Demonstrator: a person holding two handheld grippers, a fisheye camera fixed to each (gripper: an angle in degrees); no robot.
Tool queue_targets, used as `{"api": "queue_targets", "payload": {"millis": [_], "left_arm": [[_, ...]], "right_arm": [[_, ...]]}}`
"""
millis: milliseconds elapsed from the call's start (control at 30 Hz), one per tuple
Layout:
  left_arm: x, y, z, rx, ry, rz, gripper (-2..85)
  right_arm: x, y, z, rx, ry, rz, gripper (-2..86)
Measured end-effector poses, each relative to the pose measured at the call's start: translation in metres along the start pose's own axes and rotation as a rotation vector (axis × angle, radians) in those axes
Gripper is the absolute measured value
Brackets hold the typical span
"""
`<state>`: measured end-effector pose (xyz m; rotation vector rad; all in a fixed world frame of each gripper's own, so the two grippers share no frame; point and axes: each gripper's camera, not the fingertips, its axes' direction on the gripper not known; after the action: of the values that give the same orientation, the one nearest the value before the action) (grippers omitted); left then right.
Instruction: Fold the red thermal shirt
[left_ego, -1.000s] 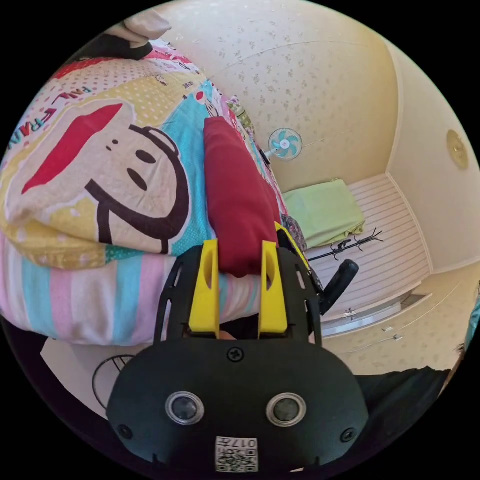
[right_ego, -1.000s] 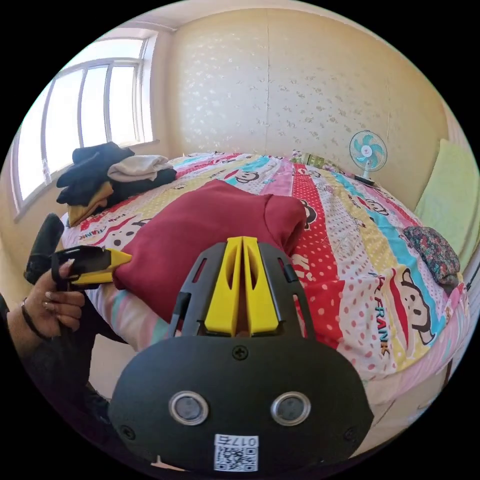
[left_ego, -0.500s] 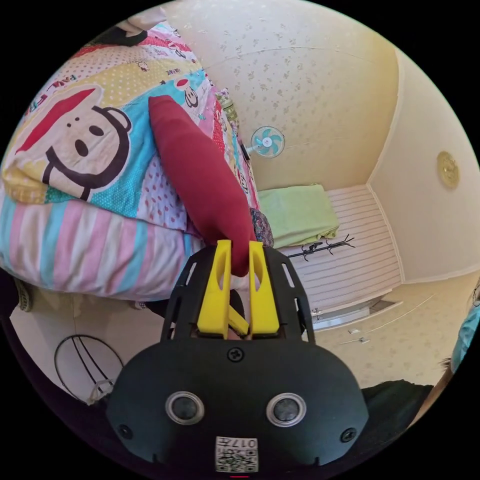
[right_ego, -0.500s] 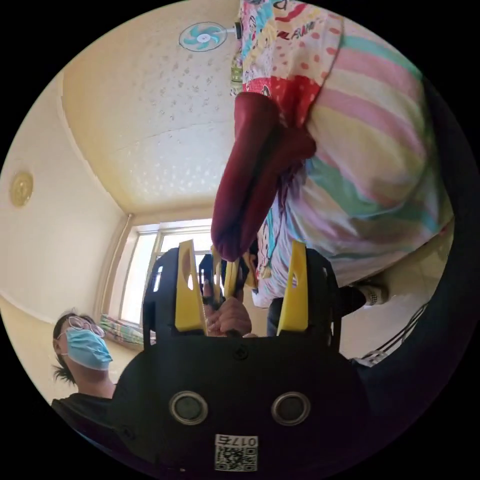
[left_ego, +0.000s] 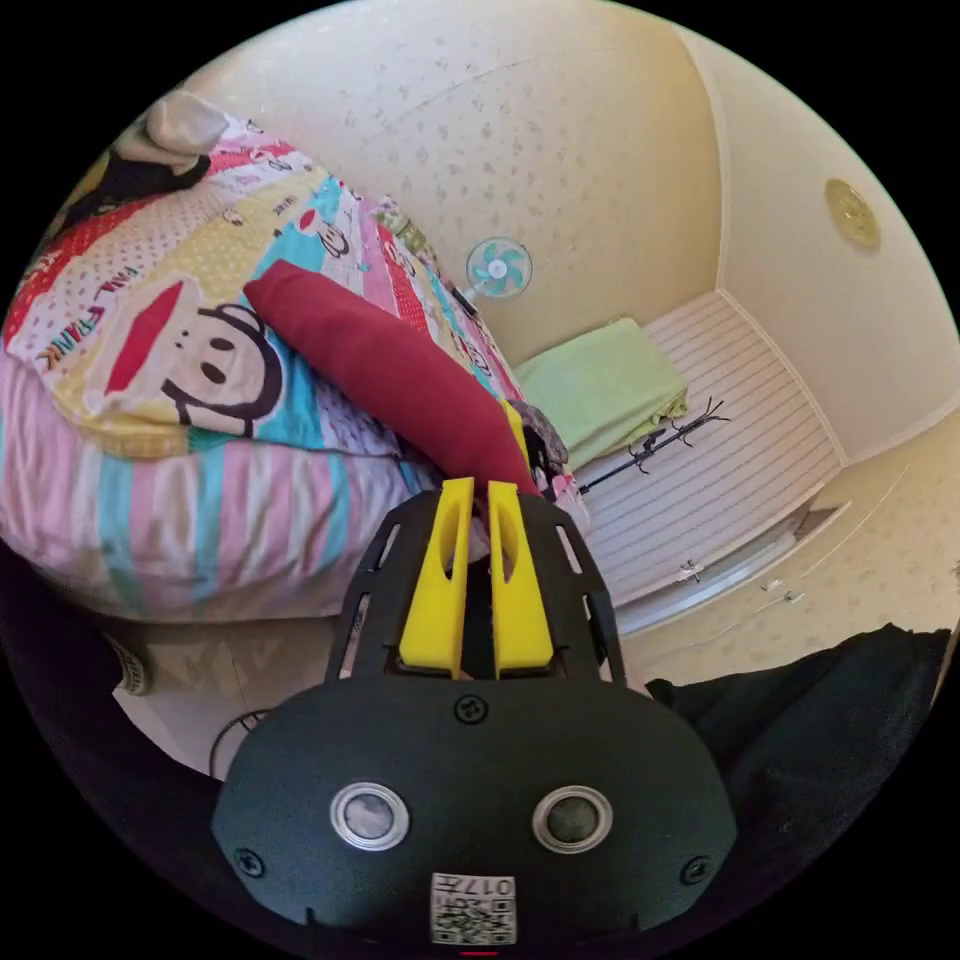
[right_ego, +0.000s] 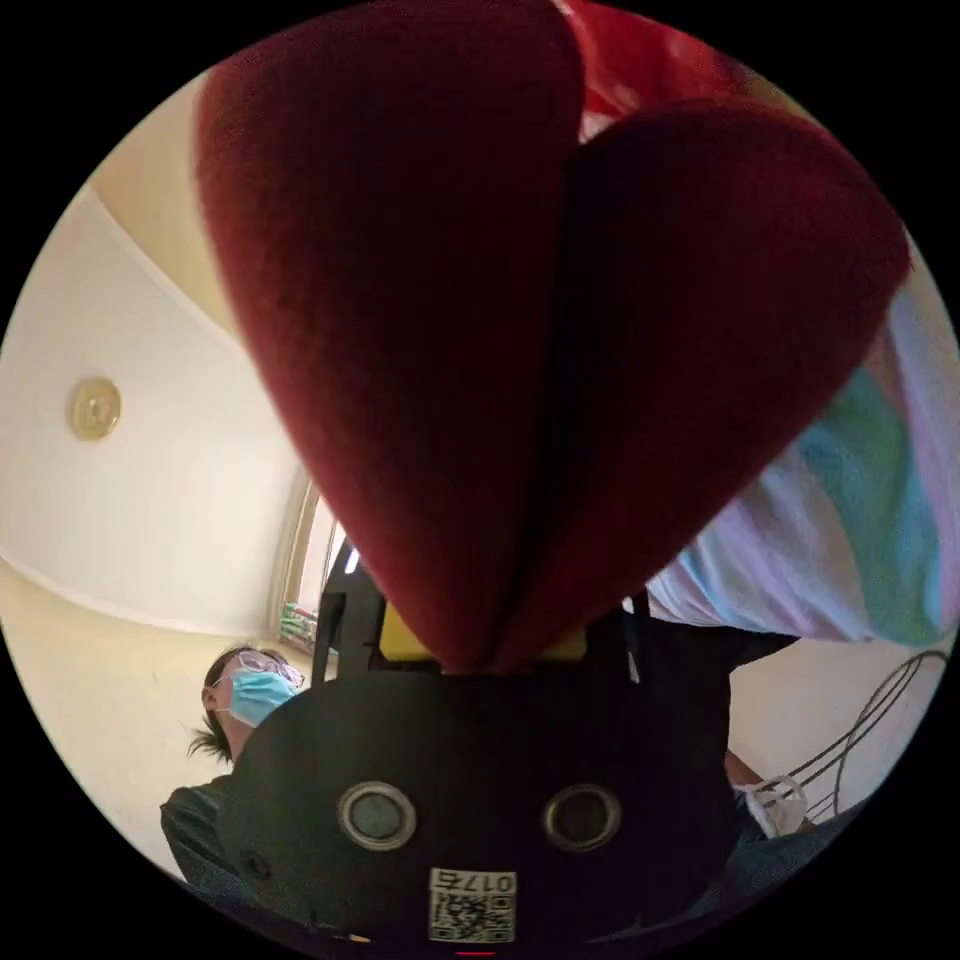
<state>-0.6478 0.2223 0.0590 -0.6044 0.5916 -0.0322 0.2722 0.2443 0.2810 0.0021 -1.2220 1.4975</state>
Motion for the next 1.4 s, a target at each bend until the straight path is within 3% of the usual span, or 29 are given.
{"api": "queue_targets", "payload": {"millis": [67,133,333,600,733,833,900,967,1067,1267,1333,1400], "left_arm": [[-0.015,0.012,-0.035,0.240,-0.222,0.074,2.0],[-0.032,0.011,-0.036,0.266,-0.344,0.139,1.4],[-0.071,-0.008,0.025,-0.004,-0.652,0.224,5.0],[-0.084,0.011,0.051,-0.003,-0.625,0.255,5.0],[-0.101,0.011,0.043,0.022,-0.550,0.197,3.4],[-0.114,0.012,0.036,0.058,-0.496,0.133,0.8],[-0.121,0.014,0.033,0.077,-0.459,0.096,0.0],[-0.125,0.015,0.031,0.082,-0.440,0.092,-0.5],[-0.132,0.016,0.027,0.083,-0.408,0.073,-0.8],[-0.148,0.023,0.024,0.121,-0.348,0.020,-1.0],[-0.151,0.024,0.024,0.122,-0.343,0.017,-1.0],[-0.152,0.025,0.025,0.117,-0.344,0.019,-1.0]], "right_arm": [[-0.022,0.006,-0.006,0.017,-0.121,-0.080,20.0],[-0.042,0.010,-0.005,0.020,-0.208,-0.142,19.4],[-0.111,0.005,0.087,-0.227,-0.198,-0.375,17.7],[-0.137,-0.001,0.397,-0.593,-0.348,-0.680,15.5],[-0.099,0.019,0.527,-0.637,-0.377,-0.818,14.4],[-0.008,0.031,0.615,-0.684,-0.215,-0.644,13.3],[0.099,0.046,0.649,-0.722,0.071,-0.341,12.4],[0.168,0.061,0.647,-0.751,0.217,-0.191,11.5],[0.232,0.067,0.612,-0.633,-0.016,0.007,10.8],[0.221,0.076,0.557,-0.818,0.144,-0.158,13.1],[0.210,0.079,0.516,-0.834,0.258,-0.232,13.2],[0.194,0.093,0.443,-0.767,0.522,-0.379,12.5]]}}
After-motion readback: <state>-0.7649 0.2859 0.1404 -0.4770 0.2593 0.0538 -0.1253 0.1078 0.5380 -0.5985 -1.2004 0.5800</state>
